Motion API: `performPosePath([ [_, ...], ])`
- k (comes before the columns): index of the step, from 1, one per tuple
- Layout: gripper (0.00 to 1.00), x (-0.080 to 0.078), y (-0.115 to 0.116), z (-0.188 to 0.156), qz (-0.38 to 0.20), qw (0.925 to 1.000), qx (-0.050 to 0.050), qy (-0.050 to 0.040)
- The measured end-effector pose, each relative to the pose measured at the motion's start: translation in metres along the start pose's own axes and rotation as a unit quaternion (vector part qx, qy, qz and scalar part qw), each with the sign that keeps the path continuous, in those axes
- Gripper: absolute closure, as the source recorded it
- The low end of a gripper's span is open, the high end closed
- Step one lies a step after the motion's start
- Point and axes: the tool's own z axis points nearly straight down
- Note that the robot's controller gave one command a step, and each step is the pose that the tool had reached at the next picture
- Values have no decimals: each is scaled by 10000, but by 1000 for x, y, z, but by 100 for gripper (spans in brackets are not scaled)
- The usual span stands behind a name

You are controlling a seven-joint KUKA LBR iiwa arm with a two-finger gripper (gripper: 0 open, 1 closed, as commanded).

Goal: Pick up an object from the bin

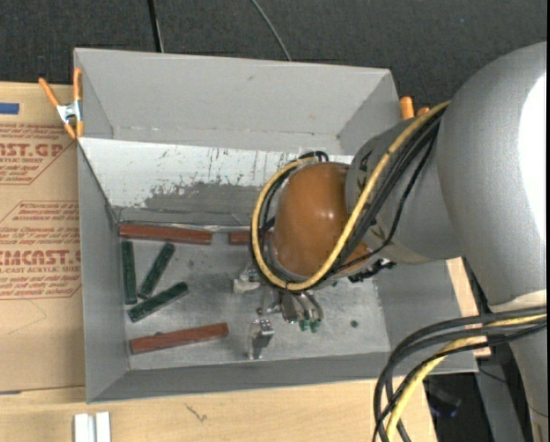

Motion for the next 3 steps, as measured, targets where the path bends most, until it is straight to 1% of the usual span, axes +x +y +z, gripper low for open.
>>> performPosePath([
  [1, 0, 0, 0, 0, 0, 10000, 0, 0],
  [2, 100, -21, 52, 9, -296, 9996, -7, -40],
  [3, 100, -21, 52, 9, -295, 9996, -8, -40],
])
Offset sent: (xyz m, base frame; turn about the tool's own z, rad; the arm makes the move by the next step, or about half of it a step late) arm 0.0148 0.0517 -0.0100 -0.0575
